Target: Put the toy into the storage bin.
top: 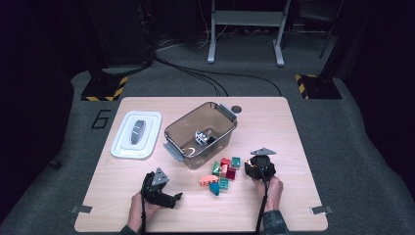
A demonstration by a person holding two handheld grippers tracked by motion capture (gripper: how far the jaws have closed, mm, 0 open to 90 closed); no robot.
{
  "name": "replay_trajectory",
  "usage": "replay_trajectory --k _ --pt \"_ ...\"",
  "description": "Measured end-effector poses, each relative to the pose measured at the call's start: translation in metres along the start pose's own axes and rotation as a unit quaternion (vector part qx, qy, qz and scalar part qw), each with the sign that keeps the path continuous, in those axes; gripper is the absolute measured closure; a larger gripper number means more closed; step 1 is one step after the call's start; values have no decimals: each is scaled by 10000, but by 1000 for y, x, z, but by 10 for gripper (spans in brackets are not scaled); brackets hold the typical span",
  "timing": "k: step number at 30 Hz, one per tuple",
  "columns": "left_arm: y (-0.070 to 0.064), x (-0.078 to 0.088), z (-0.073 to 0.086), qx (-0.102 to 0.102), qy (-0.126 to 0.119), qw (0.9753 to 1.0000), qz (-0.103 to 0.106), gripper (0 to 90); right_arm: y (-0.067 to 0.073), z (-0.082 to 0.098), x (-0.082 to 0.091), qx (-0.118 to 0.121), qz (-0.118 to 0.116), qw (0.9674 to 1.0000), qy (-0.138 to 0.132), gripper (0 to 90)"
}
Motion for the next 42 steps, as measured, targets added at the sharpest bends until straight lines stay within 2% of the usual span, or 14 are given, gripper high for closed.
replay_trajectory --k 3,8,9,17,23,26,34,35,41,42 --pt "0 0 0 3 -3 10000 0 18 0 1 0 -49 -82 10000 -1 580" --pt "0 0 0 4 -2 10000 0 17 -2 4 -2 -112 -70 9999 9 543" --pt "0 0 0 3 -2 10000 -1 17 -2 5 -2 -105 -81 9999 -1 579" --pt "0 0 0 0 -1 10000 0 17 -3 5 1 -129 -122 9998 -116 589" --pt "0 0 0 5 -3 10000 1 17 -5 -5 7 -82 -196 9995 -249 589" --pt "0 0 0 -1 -2 10000 0 17 -4 -10 11 -128 -260 9992 -279 589" --pt "0 0 0 6 -4 10000 -1 17 -5 -24 21 -90 -385 9987 -328 589" --pt "0 0 0 2 -20 10000 -11 17 -5 -26 22 -29 -392 9987 -333 589" --pt "0 0 0 2 -19 10000 -14 17 -4 -38 28 -54 -477 9980 -403 590" --pt "1 0 0 -4 -28 10000 -23 17 -5 -39 29 53 -476 9980 -415 590"
Point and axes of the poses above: each handheld gripper's, and its own axes: x roughly backward along the jaws, z roughly out of its underside, y roughly to its left, the point moved 9 cm from there along -x, roughly forward along the jaws, and after that the axes turned 7 degrees about -y, right-handed, at the moved point
